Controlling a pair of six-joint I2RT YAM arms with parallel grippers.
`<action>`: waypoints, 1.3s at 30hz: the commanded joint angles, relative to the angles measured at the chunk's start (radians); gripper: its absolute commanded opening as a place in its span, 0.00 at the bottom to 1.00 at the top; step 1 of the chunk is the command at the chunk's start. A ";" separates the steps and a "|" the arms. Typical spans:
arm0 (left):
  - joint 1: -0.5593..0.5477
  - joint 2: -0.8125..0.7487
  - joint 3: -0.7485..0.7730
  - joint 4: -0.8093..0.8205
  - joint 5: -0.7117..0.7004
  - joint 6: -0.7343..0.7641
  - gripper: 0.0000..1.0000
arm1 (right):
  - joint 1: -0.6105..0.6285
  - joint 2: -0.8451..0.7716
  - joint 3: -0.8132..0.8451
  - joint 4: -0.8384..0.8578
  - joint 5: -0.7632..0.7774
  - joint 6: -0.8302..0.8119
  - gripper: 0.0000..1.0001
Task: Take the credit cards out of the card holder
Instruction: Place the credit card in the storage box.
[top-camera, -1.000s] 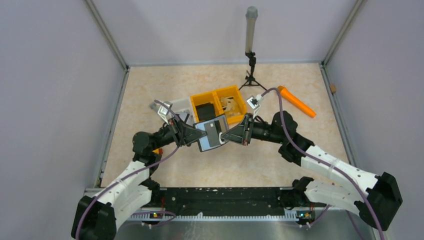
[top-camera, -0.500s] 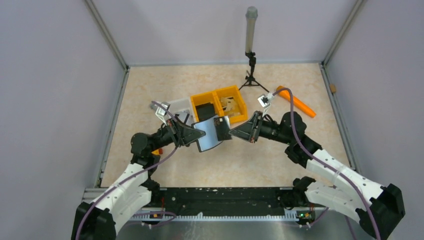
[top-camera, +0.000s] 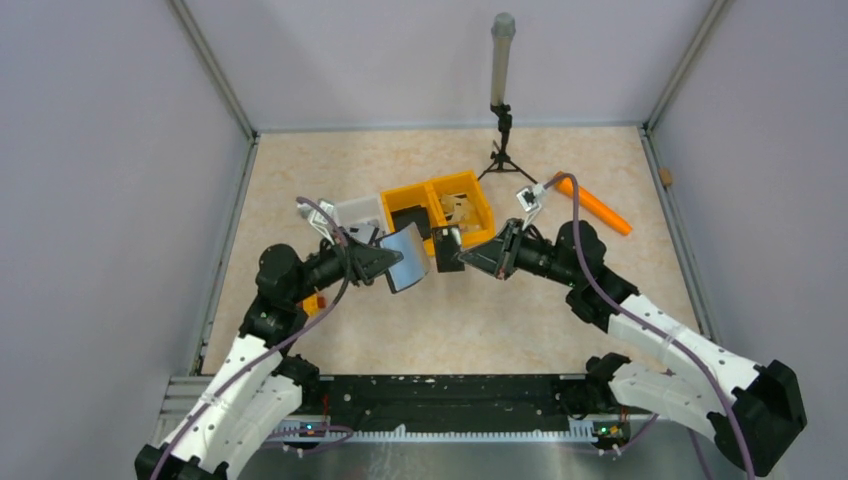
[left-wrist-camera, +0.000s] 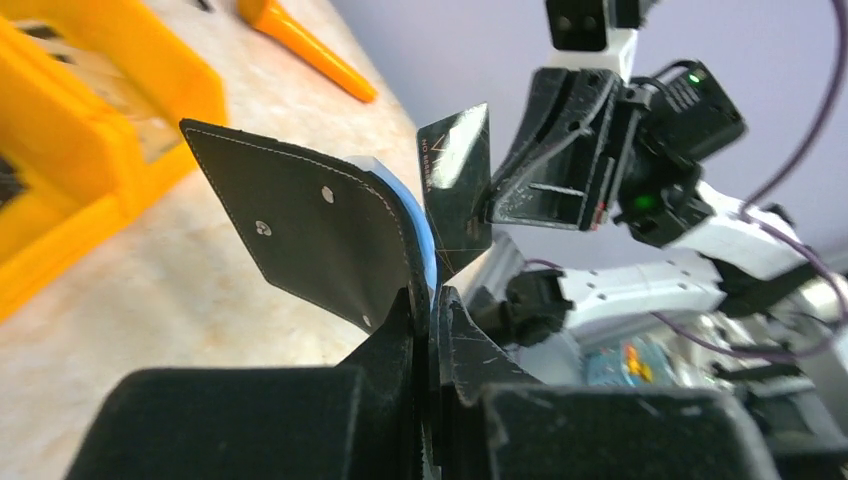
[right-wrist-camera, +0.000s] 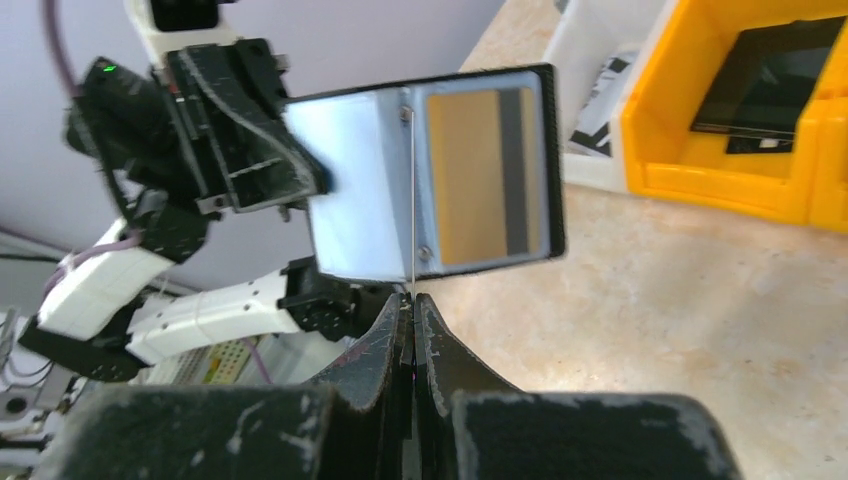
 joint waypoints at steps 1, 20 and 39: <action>0.004 -0.054 0.156 -0.417 -0.224 0.272 0.00 | -0.006 0.034 -0.004 0.051 0.120 -0.047 0.00; 0.005 -0.130 0.356 -0.833 -0.702 0.487 0.00 | 0.174 0.492 0.097 0.405 0.951 0.287 0.00; 0.004 -0.266 0.342 -0.894 -0.798 0.523 0.00 | 0.321 0.964 0.334 0.584 1.301 0.703 0.00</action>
